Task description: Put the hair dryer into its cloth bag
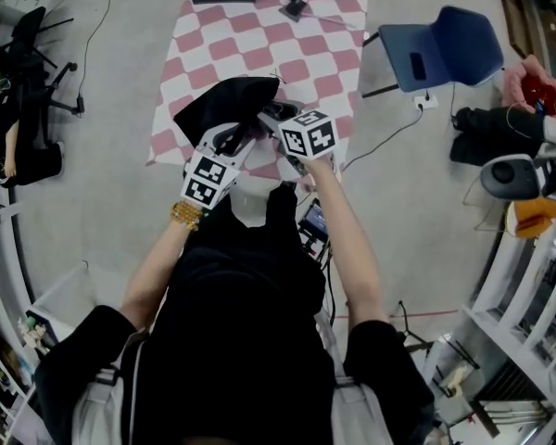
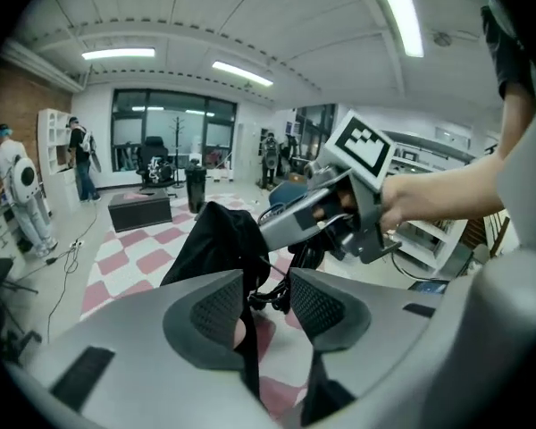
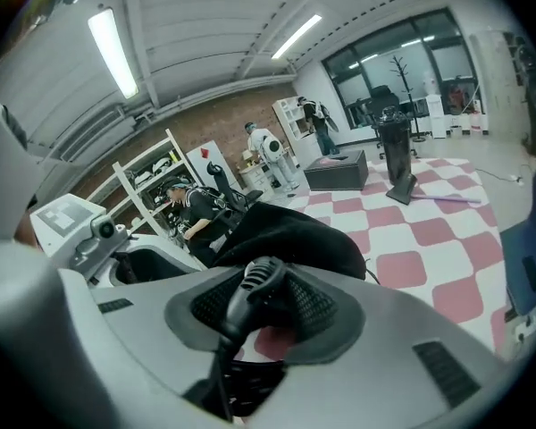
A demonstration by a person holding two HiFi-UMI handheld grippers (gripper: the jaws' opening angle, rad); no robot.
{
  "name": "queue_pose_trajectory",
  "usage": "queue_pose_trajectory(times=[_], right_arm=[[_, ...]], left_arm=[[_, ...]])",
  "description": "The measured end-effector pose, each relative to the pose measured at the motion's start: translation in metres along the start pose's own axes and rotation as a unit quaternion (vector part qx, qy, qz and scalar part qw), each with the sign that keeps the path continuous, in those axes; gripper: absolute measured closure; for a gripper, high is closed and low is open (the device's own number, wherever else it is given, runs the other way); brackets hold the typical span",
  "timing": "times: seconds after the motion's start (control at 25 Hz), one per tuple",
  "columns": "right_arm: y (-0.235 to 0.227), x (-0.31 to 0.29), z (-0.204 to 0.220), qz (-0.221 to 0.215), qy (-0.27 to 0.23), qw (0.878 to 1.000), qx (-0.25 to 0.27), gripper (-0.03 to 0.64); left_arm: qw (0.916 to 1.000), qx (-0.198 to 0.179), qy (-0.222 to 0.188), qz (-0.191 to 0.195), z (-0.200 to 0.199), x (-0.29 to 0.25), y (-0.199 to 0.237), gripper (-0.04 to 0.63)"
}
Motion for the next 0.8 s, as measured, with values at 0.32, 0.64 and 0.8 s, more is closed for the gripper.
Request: queue_pose_trajectory(times=[0.32, 0.64, 0.8], right_arm=[[0.016, -0.006, -0.017, 0.012, 0.04, 0.999, 0.013, 0.476], [-0.002, 0.002, -0.04, 0.057, 0.042, 0.993, -0.092, 0.476], [-0.008, -0.002, -0.033, 0.043, -0.003, 0.995, -0.085, 0.474]], left_arm=[[0.9989, -0.028, 0.0, -0.037, -0.007, -0.011, 0.023, 0.545], [0.9982, -0.008, -0.047, 0.035, -0.04, 0.0, 0.031, 0.574], [0.9936, 0.024, -0.084, 0.072, -0.052, 0.006, 0.039, 0.574]])
Point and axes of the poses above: the fingertips, and each gripper's own axes: x backward along the fingers, y to its left, z out of its underside, the point moved 9 cm from there along x, backward along the fingers, and after that the axes turned 1 degree about z, right-handed, at the moved point
